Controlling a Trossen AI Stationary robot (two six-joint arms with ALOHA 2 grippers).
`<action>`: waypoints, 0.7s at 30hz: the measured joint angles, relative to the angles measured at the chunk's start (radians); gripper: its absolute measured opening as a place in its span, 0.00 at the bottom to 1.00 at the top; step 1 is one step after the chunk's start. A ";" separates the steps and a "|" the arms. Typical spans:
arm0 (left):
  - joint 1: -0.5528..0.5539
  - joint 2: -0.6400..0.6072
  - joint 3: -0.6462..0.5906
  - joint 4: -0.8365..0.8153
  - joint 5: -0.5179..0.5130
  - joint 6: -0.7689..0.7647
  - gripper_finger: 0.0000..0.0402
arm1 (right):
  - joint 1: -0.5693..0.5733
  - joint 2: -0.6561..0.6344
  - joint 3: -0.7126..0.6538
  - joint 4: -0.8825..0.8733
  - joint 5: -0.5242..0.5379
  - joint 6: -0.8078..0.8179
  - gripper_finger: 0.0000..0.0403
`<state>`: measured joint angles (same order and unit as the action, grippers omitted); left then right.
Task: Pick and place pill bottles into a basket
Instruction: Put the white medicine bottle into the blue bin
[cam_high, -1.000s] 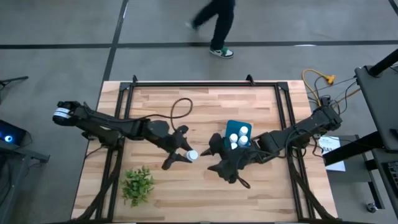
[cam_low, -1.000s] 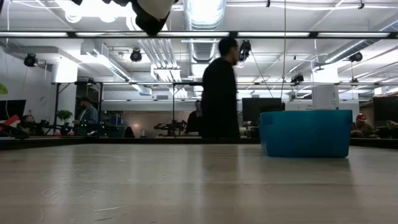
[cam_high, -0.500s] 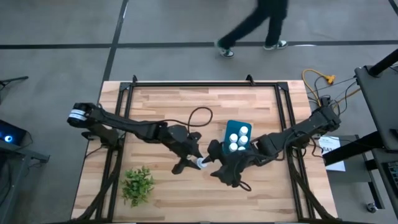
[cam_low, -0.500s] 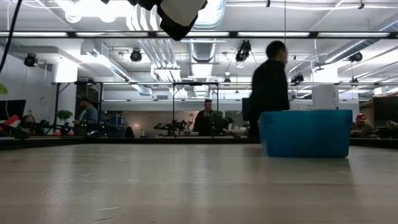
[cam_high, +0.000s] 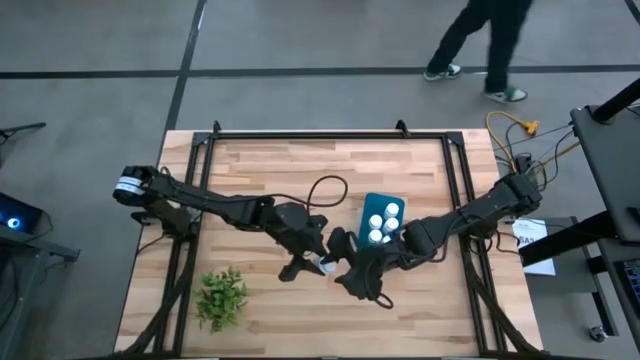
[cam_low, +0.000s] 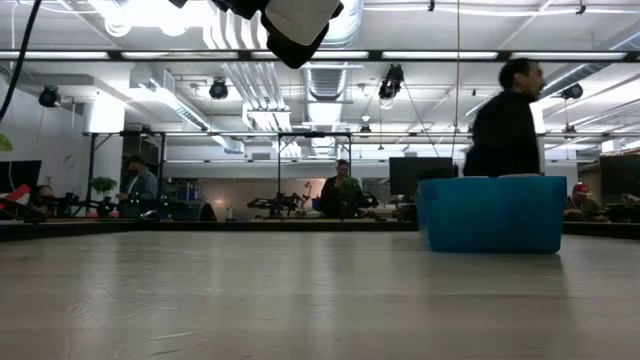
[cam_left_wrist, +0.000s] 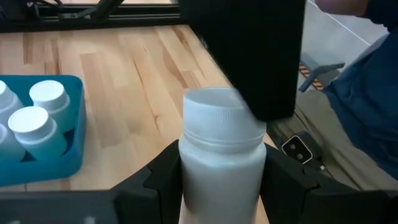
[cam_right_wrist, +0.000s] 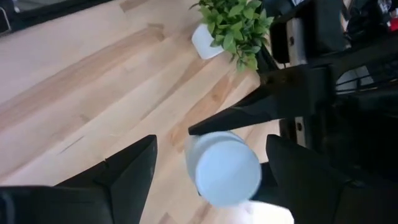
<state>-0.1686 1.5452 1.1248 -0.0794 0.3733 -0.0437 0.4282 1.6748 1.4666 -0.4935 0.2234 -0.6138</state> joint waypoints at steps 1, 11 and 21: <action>-0.001 0.000 0.001 0.001 0.000 0.000 0.37 | -0.002 0.008 0.000 0.005 0.000 -0.007 0.73; -0.005 0.000 0.002 -0.008 -0.003 0.000 0.37 | -0.022 0.057 -0.001 0.042 -0.023 -0.037 0.73; -0.009 0.000 0.002 -0.012 0.000 0.002 0.37 | -0.046 0.060 -0.001 0.057 -0.026 -0.057 0.68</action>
<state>-0.1776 1.5452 1.1271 -0.0911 0.3730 -0.0422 0.3818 1.7348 1.4658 -0.4366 0.1978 -0.6708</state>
